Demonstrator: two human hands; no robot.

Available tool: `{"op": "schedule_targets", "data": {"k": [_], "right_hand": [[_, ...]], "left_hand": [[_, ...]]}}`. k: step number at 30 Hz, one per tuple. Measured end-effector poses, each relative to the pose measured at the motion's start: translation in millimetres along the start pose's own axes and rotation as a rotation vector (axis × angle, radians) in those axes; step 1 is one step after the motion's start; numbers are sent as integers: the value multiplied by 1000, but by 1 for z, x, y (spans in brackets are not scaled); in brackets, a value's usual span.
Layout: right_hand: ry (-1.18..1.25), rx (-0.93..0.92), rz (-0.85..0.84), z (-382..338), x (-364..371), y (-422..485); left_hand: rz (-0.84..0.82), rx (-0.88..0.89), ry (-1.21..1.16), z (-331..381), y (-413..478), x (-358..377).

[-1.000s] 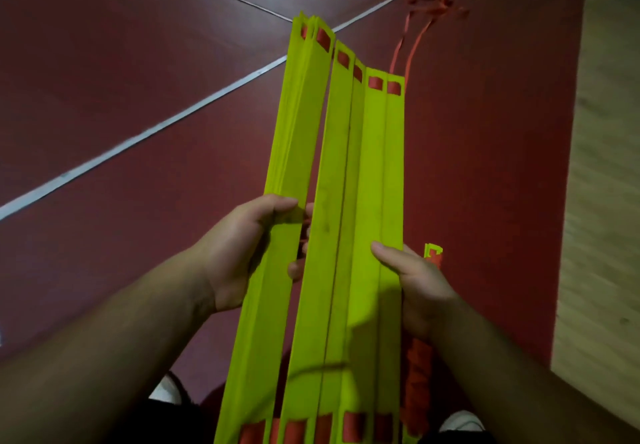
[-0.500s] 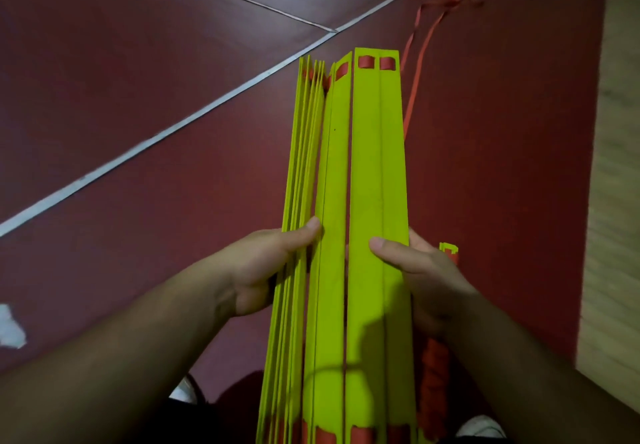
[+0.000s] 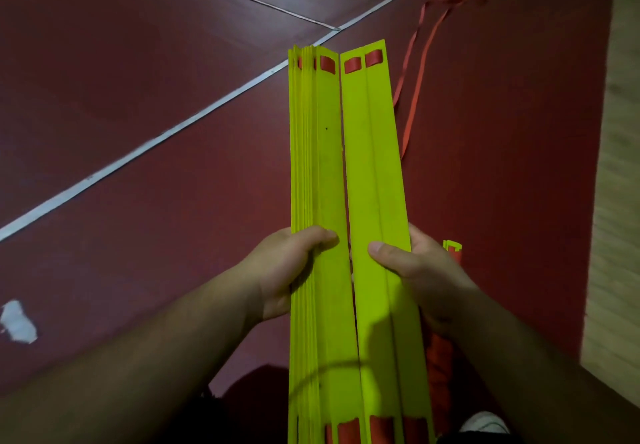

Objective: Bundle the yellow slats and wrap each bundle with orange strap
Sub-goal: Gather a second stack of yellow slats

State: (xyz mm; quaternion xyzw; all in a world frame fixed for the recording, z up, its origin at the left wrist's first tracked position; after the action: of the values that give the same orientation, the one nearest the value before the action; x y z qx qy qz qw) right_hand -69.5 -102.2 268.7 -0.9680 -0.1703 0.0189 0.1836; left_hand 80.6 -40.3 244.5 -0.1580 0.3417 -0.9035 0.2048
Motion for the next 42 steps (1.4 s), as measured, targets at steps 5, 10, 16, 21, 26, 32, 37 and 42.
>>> {"op": "schedule_targets", "data": {"k": [5,10,16,21,26,32,37,42], "right_hand": [[-181,-75,58,3,-3,-1],[-441,-251,158,-5,-9,-4],[-415,-290,141,-6,-9,-2],[-441,-313,169,-7,-14,3],[-455,-342,195,-5,-12,5],[-505,-352,215,-5,-16,11],[-545,-324,189,-1,-13,11],[-535,-351,153,-2,-8,8]], "left_hand": [[83,193,120,7,-5,3],[103,201,106,6,-4,3],[58,127,7,9,-11,7],[57,118,-29,6,-2,0],[44,56,-93,4,-2,0],[-60,7,-142,9,-6,3],[-136,-37,-197,12,-10,13],[-170,-26,-243,15,-15,18]]}}
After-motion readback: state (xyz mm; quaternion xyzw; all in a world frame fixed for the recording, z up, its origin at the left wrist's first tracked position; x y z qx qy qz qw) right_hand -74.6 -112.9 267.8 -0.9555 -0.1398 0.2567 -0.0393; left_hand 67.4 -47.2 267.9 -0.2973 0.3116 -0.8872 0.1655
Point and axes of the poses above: each hand's wrist, its own y-axis towards the middle knuckle, its own x-axis out of the palm, z = x × y, the point moved 6 cm from there along y, towards the middle knuckle, and after that the axes turned 12 degrees about z, right-handed, at the moved point
